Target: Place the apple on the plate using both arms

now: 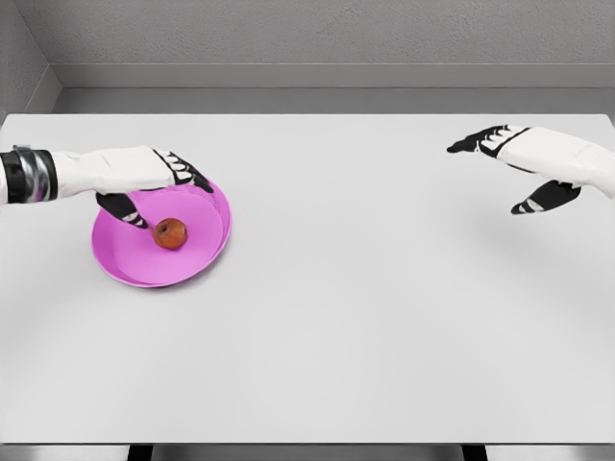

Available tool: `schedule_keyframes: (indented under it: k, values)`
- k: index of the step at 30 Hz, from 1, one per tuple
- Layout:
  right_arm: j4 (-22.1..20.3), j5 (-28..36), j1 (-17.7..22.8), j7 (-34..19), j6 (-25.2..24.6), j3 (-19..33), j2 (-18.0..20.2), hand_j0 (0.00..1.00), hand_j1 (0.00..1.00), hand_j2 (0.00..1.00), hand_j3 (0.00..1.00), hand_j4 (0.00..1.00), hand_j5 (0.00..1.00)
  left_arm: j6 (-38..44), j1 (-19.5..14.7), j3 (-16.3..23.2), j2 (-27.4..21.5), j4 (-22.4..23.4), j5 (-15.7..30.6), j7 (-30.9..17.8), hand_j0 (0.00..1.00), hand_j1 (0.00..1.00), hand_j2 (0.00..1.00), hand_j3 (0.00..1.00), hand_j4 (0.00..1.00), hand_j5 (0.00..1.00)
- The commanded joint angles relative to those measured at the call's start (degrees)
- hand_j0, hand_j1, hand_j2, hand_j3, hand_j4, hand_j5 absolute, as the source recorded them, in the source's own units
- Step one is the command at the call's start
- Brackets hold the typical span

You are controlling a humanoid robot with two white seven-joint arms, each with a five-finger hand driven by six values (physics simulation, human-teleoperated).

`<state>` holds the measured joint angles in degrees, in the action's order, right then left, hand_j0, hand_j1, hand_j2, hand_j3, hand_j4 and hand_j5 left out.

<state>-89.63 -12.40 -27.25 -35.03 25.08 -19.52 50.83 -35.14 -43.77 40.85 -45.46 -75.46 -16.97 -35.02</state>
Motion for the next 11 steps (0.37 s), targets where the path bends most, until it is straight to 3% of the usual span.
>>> schedule_keyframes:
  k: [1, 6, 11]
  values:
    - [0.0, 0.3, 0.0, 0.0, -0.1, 0.0, 0.1, 1.0, 1.0, 1.0, 1.0, 1.0, 1.0, 0.1, 0.0, -2.2, -0.2, 4.8, 4.5, 0.0, 1.0, 1.0, 1.0, 1.0, 1.0, 1.0]
    - [0.2, 0.3, 0.1, 0.0, -0.1, 0.0, 0.1, 1.0, 1.0, 1.0, 1.0, 1.0, 1.0, 0.1, 0.2, -3.2, -0.4, 9.2, 4.3, 0.0, 1.0, 1.0, 1.0, 1.0, 1.0, 1.0]
    - [0.1, 0.3, 0.0, 0.0, -0.1, 0.0, 0.1, 1.0, 1.0, 1.0, 1.0, 1.0, 1.0, 0.1, 0.2, -3.3, -0.9, 9.2, 4.5, 0.0, 1.0, 1.0, 1.0, 1.0, 1.0, 1.0]
